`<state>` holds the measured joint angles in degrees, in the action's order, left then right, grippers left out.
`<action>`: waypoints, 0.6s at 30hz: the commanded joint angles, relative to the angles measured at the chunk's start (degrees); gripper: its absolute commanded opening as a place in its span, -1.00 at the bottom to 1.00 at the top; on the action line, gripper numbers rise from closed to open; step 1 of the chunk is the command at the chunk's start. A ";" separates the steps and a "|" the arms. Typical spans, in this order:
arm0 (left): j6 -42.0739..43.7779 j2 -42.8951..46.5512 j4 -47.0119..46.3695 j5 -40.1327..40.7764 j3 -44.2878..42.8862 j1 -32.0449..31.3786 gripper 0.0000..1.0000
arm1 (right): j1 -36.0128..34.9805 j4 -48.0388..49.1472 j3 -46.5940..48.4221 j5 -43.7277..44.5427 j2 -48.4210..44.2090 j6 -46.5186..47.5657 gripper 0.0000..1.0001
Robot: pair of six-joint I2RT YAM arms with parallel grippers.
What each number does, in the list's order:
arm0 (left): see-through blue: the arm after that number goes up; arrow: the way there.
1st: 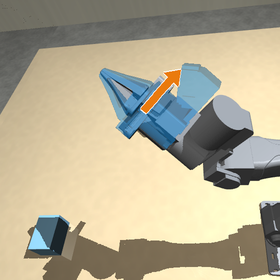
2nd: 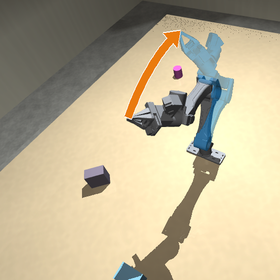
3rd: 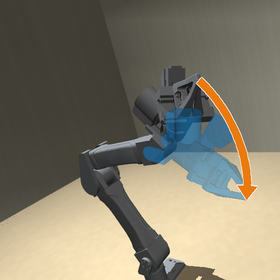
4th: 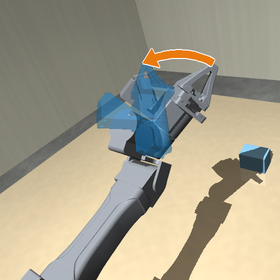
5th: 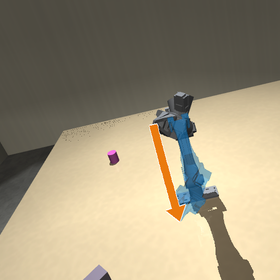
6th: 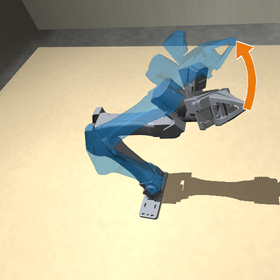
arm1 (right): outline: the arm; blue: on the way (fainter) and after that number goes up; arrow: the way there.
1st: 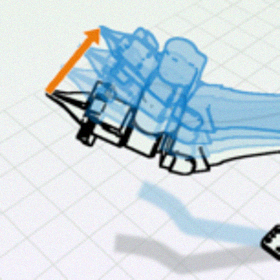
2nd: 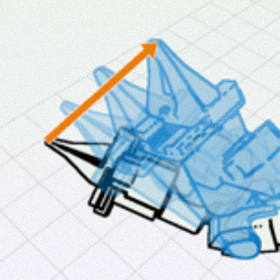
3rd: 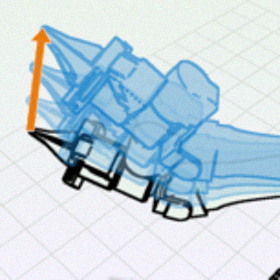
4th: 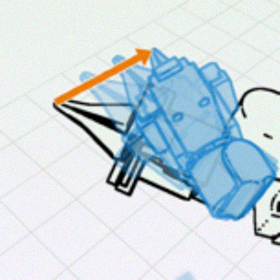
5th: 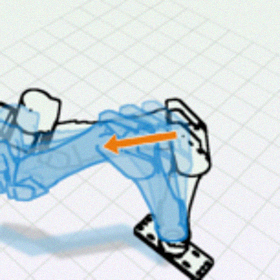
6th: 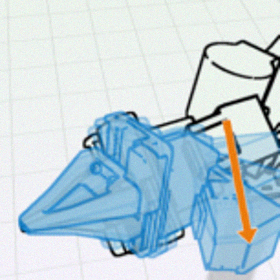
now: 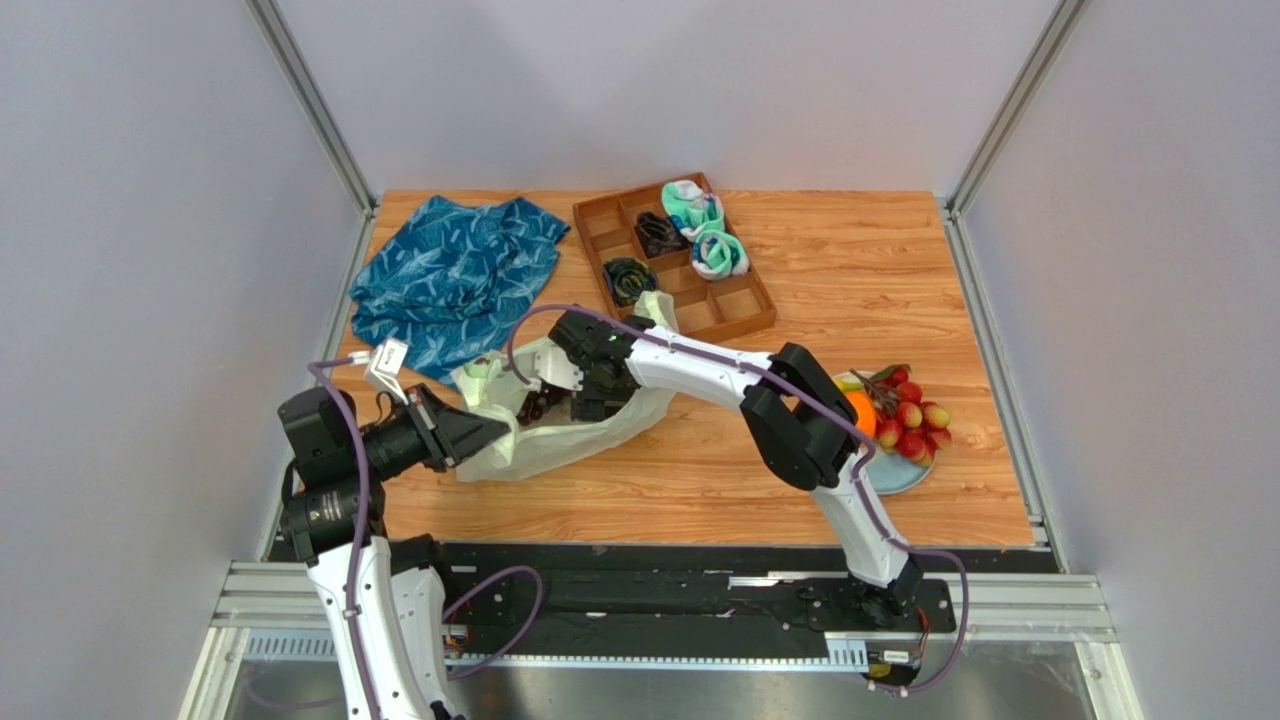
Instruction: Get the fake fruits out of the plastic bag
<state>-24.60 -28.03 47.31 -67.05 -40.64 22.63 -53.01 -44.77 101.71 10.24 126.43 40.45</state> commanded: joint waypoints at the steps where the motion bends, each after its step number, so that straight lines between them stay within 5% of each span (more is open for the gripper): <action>1: -0.27 -0.18 -1.87 -1.33 0.39 0.57 -1.00 | 0.10 1.09 0.33 9.88 2.59 3.14 0.80; 7: -0.36 -0.27 -1.96 -1.42 0.39 0.57 -1.00 | 0.19 3.02 -2.04 5.62 -2.93 2.71 0.16; 18: -1.68 0.26 -3.80 -1.24 1.18 0.48 -1.00 | 0.19 -2.60 2.61 -27.89 -22.62 -8.26 0.05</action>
<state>-25.32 -28.12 46.15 -67.09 -40.01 22.63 -52.73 -46.24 100.95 -3.46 111.81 38.13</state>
